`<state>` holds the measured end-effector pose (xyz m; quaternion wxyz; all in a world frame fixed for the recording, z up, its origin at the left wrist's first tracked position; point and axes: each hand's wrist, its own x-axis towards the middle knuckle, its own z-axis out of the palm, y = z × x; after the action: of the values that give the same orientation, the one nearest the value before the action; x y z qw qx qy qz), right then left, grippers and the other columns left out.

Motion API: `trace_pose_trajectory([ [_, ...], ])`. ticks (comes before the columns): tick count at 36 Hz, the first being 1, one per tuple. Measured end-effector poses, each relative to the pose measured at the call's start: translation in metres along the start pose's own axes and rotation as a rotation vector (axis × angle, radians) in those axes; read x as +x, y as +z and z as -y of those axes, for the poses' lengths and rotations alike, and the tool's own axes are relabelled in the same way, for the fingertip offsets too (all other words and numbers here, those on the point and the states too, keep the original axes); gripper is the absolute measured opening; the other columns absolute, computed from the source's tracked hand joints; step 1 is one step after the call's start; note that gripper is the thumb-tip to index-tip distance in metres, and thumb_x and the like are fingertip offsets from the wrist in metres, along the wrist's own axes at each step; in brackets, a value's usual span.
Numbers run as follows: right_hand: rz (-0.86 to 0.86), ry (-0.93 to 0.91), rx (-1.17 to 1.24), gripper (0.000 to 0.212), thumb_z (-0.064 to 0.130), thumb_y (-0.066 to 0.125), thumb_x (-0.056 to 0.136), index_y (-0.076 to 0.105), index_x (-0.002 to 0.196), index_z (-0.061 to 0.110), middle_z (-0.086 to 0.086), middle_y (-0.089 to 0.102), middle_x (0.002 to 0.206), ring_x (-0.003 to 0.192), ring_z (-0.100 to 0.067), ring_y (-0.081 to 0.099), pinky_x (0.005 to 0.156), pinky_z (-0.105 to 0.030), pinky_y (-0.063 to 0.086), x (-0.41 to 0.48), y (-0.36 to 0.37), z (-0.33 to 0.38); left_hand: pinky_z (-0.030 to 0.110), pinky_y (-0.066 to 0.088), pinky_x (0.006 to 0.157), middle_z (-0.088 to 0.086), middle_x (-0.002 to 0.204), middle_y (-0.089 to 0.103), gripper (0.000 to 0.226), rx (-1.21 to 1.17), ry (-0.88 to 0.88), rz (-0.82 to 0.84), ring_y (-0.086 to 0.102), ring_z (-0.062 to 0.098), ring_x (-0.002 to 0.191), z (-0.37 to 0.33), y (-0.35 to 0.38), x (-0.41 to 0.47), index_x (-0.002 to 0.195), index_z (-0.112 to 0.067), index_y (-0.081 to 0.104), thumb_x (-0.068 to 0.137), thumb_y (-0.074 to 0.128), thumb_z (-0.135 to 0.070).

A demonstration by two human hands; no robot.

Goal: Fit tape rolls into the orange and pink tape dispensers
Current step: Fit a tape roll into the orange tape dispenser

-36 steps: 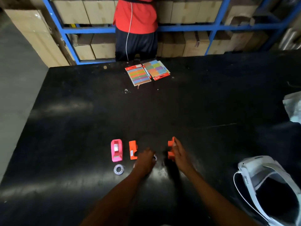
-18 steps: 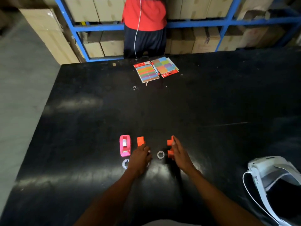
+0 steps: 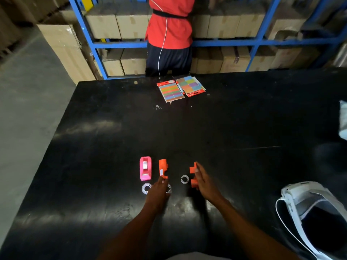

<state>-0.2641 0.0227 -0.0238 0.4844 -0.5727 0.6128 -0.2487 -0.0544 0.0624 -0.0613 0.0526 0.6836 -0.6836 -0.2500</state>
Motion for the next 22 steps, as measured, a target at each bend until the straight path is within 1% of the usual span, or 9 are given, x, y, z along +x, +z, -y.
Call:
trace_pose_trajectory([
  [4, 0.008, 0.013, -0.032, 0.050, 0.046, 0.031, 0.103, 0.032, 0.150, 0.030, 0.003, 0.045, 0.149, 0.133, -0.017, 0.046, 0.113, -0.043, 0.037, -0.001, -0.004, 0.001, 0.037, 0.048, 0.089, 0.009, 0.140, 0.051, 0.057, -0.080, 0.018, -0.017, 0.059, 0.028, 0.118, -0.003, 0.001, -0.001, 0.139, -0.010, 0.042, 0.088, 0.061, -0.026],
  [7, 0.030, 0.013, -0.015, 0.050, 0.046, 0.033, 0.102, 0.033, 0.149, 0.029, 0.001, 0.045, 0.149, 0.132, -0.016, 0.047, 0.112, -0.043, 0.038, 0.000, -0.002, 0.000, 0.034, 0.051, 0.085, 0.006, 0.117, 0.067, 0.041, -0.263, -0.028, -0.097, 0.066, 0.026, 0.103, -0.008, -0.005, -0.002, 0.122, -0.014, 0.056, 0.086, 0.064, -0.033],
  [8, 0.044, 0.014, 0.000, 0.050, 0.045, 0.034, 0.102, 0.033, 0.149, 0.028, 0.001, 0.045, 0.150, 0.133, -0.014, 0.046, 0.113, -0.041, 0.037, 0.001, 0.000, -0.001, 0.034, 0.052, 0.083, 0.005, 0.111, 0.070, 0.039, -0.336, -0.036, -0.110, 0.068, 0.025, 0.099, -0.011, -0.008, -0.002, 0.118, -0.015, 0.058, 0.084, 0.066, -0.033],
  [10, 0.074, 0.008, 0.014, 0.050, 0.044, 0.035, 0.102, 0.034, 0.149, 0.027, 0.002, 0.043, 0.151, 0.133, -0.010, 0.044, 0.114, -0.035, 0.035, 0.000, 0.004, 0.000, 0.035, 0.056, 0.083, 0.002, 0.107, 0.071, 0.042, -0.450, -0.027, -0.092, 0.070, 0.021, 0.093, -0.013, -0.013, 0.000, 0.121, -0.020, 0.058, 0.082, 0.068, -0.032],
  [13, 0.104, -0.007, 0.020, 0.050, 0.042, 0.035, 0.103, 0.034, 0.149, 0.025, 0.003, 0.043, 0.150, 0.130, -0.006, 0.044, 0.106, -0.022, 0.033, -0.002, 0.010, 0.005, 0.041, 0.060, 0.079, -0.001, 0.100, 0.072, 0.040, -0.585, -0.035, -0.044, 0.072, 0.018, 0.083, -0.015, -0.019, 0.003, 0.120, -0.030, 0.059, 0.082, 0.067, -0.037],
  [16, 0.109, -0.009, 0.043, 0.049, 0.039, 0.036, 0.103, 0.033, 0.150, 0.023, 0.003, 0.040, 0.151, 0.133, -0.007, 0.041, 0.111, -0.025, 0.030, -0.002, 0.015, 0.010, 0.047, 0.062, 0.068, 0.003, 0.089, 0.071, 0.027, -0.740, -0.063, -0.033, 0.071, 0.022, 0.074, -0.019, -0.025, 0.003, 0.110, -0.034, 0.063, 0.086, 0.069, -0.024],
  [18, 0.104, -0.015, 0.037, 0.048, 0.038, 0.036, 0.104, 0.034, 0.149, 0.023, 0.003, 0.042, 0.149, 0.131, -0.007, 0.043, 0.111, -0.026, 0.031, -0.002, 0.017, 0.010, 0.041, 0.059, 0.059, 0.005, 0.082, 0.068, 0.026, -0.812, -0.075, -0.030, 0.066, 0.021, 0.068, -0.025, -0.032, 0.000, 0.102, -0.036, 0.065, 0.087, 0.068, -0.015],
  [20, 0.087, -0.021, 0.030, 0.046, 0.037, 0.037, 0.104, 0.036, 0.148, 0.024, 0.004, 0.045, 0.146, 0.125, -0.005, 0.045, 0.107, -0.023, 0.033, -0.001, 0.018, 0.010, 0.034, 0.055, 0.055, 0.003, 0.075, 0.066, 0.028, -0.855, -0.082, -0.022, 0.063, 0.018, 0.066, -0.029, -0.037, -0.002, 0.096, -0.037, 0.065, 0.087, 0.067, -0.011],
  [22, 0.072, -0.031, 0.031, 0.046, 0.037, 0.038, 0.103, 0.037, 0.147, 0.025, 0.004, 0.046, 0.146, 0.125, -0.005, 0.046, 0.108, -0.025, 0.034, 0.000, 0.018, 0.009, 0.029, 0.053, 0.053, 0.001, 0.073, 0.065, 0.022, -0.869, -0.088, -0.021, 0.063, 0.013, 0.065, -0.033, -0.042, -0.004, 0.095, -0.035, 0.066, 0.088, 0.067, -0.013],
])
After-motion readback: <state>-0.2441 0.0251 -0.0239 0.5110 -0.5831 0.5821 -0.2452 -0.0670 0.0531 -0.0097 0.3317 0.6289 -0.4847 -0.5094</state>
